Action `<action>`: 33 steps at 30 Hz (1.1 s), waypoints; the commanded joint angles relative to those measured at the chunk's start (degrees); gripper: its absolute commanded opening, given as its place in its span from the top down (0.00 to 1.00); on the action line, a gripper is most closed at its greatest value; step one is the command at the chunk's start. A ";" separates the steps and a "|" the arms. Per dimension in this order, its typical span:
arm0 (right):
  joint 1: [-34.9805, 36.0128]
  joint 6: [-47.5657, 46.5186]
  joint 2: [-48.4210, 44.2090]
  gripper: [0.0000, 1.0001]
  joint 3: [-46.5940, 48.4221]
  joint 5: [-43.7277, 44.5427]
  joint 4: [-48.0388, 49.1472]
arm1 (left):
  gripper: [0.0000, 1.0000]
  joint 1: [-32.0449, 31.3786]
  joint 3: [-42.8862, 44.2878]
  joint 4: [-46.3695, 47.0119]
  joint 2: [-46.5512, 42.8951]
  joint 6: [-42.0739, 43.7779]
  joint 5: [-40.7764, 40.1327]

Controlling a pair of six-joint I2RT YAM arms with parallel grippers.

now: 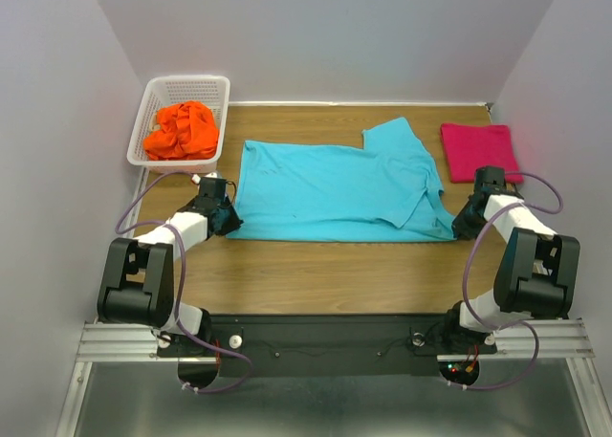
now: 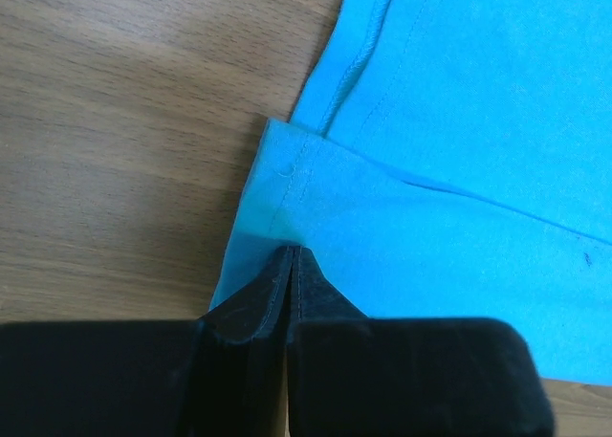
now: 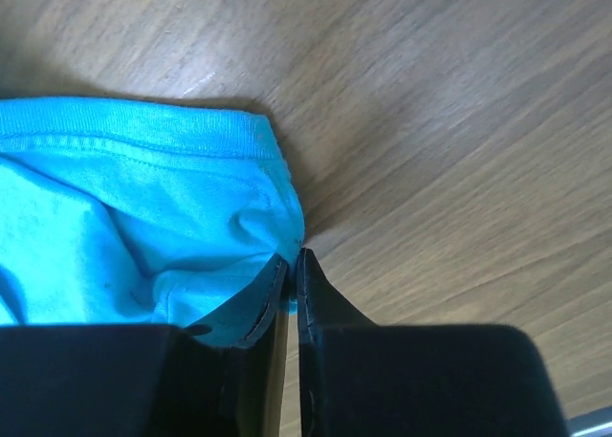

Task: Fold and stack the t-shirts
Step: Fold the tshirt

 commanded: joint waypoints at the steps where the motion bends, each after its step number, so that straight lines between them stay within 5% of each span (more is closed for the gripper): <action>1: -0.87 -0.91 -1.16 0.87 1.41 4.10 -0.96 | 0.89 0.23 -0.71 -3.52 0.85 0.96 -3.24; 5: -0.87 -1.87 -3.53 0.70 1.67 0.16 -1.49 | 0.77 0.23 -1.15 -4.05 -1.26 0.87 -2.98; 7: -0.79 -2.66 -5.38 0.65 2.98 -2.22 -1.93 | 0.63 0.23 -0.89 -4.75 -2.93 1.05 -2.80; 16: 7.97 -1.53 -12.15 0.48 9.05 -18.05 -2.28 | 0.25 -0.13 1.66 -8.00 -14.08 2.28 -2.62; 21: 14.24 6.89 -11.98 0.38 6.44 -21.91 5.33 | 0.23 -0.13 2.28 -8.71 -20.32 4.38 -5.34; 33: 19.17 16.06 -4.25 0.37 0.18 -17.88 16.44 | 0.23 -0.21 -5.98 -1.85 -26.14 5.18 -2.63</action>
